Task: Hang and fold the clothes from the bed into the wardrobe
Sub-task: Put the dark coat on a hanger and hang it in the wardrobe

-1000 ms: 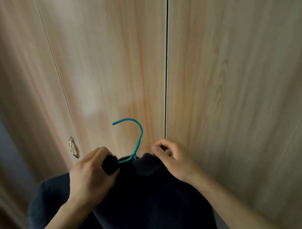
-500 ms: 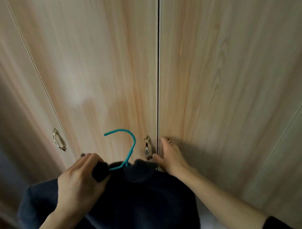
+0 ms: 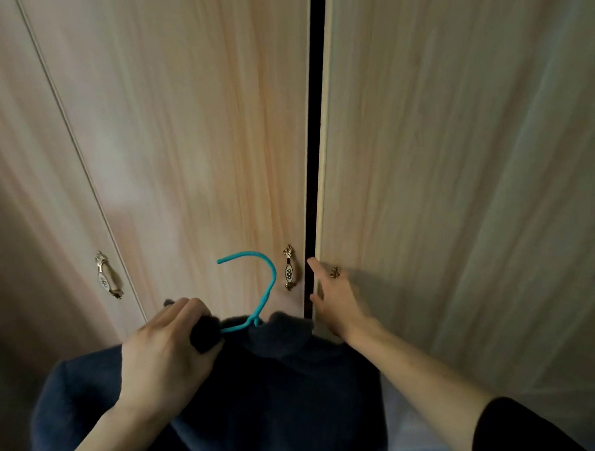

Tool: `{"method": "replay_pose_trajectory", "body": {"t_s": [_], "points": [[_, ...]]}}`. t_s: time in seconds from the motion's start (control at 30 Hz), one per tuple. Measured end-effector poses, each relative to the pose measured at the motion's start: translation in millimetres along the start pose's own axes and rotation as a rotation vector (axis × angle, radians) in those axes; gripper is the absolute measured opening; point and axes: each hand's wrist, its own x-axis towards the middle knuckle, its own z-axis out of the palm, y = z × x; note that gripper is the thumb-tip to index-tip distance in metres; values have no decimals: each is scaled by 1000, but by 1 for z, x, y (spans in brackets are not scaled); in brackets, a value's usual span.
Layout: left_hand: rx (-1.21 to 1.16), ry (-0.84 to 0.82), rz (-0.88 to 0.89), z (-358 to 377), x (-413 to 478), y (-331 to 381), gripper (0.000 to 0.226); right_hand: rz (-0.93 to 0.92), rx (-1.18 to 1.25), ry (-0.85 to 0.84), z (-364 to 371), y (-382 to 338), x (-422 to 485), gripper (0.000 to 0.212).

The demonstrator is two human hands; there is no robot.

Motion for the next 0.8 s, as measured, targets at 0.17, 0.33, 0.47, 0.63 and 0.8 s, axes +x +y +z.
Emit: {"method": "replay_pose_trajectory", "body": {"t_s": [0.17,0.33,0.47,0.63,0.8], "points": [[-63,-57,64,-10,-21,0,40,71,-207,-16,-21,-12,-37,66],[-118,-67,98,-21,-42,11,31,159,-303,-5,-42,-32,-80,66],[-151,-80,151,-30,-51,24,26,113,-489,77,-66,-31,-121,61],[-177,-94,255,-37,-51,60,38,90,-567,80,-96,-21,-169,70],[-207,-100,300,-45,-51,104,33,72,-558,74,-133,-1,-220,68]]}}
